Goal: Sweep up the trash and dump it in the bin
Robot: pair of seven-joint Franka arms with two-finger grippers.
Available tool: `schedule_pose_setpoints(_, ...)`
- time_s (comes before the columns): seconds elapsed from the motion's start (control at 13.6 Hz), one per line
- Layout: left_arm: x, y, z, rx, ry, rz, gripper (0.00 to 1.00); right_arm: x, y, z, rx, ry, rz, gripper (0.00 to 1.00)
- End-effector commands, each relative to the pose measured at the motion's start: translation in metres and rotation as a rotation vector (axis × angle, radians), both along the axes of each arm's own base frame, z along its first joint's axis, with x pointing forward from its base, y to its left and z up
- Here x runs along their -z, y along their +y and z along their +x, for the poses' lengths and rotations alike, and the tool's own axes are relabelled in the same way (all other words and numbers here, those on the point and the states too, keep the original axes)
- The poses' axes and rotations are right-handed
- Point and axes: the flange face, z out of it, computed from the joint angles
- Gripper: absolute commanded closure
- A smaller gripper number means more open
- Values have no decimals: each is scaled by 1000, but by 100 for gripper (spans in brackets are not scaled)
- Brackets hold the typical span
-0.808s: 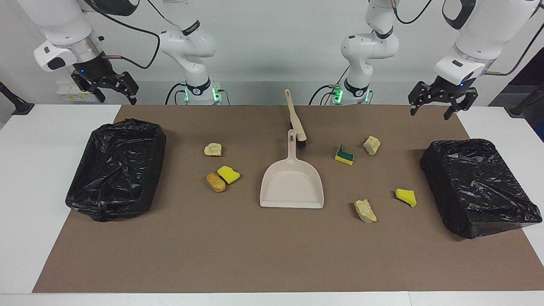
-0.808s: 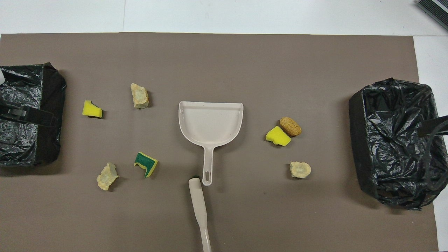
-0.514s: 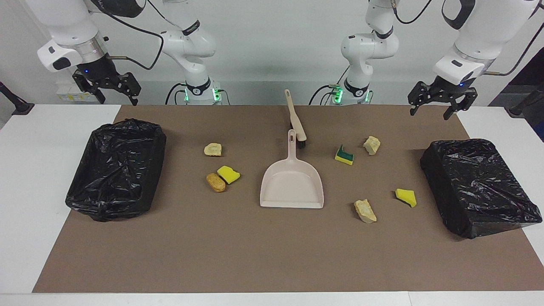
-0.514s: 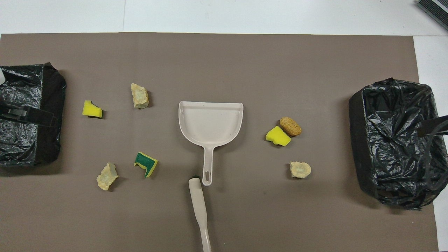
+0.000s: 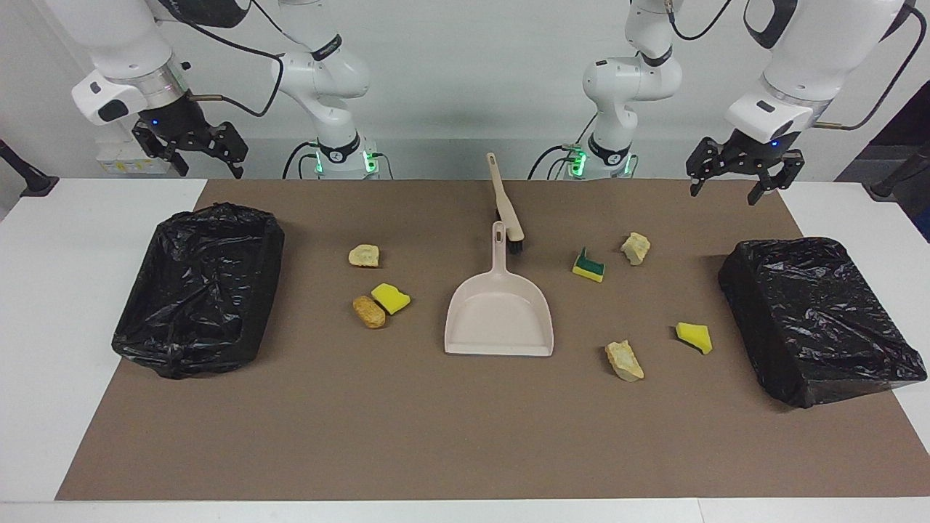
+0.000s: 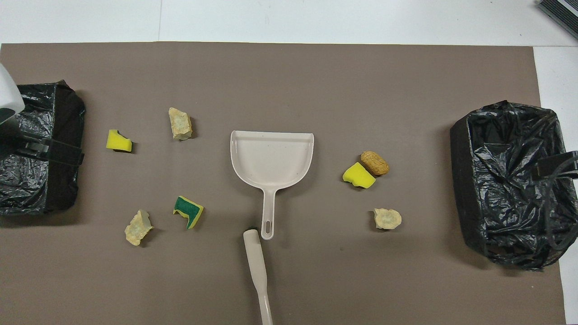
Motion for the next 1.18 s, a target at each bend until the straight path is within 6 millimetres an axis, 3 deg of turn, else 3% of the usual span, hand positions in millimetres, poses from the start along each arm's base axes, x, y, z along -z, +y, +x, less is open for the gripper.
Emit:
schedule_pose_setpoints(0.0,2,-9,-13,-25,7,-10,0,-2,11,19,-5,20,29,0)
schedule_pose_setpoints(0.15,3,-30,-17,13,9,-11,0,12,43,31,-38,35,27,0)
schedule_pose_setpoints(0.37,9,-47,-33,48,25,-4,0,40,69,53,-48,40,63,0)
schedule_pose_setpoints(0.51,21,-63,-49,52,50,3,0,60,104,65,-101,46,57,0)
schedule_pose_setpoints(0.66,41,-92,-75,9,55,-14,0,72,135,75,-80,6,66,0)
schedule_pose_setpoints(0.88,75,-137,-125,-28,42,-6,0,104,192,87,-36,1,65,0)
schedule_pose_setpoints(1.1,105,-178,-178,-25,95,11,0,135,261,86,-20,0,60,0)
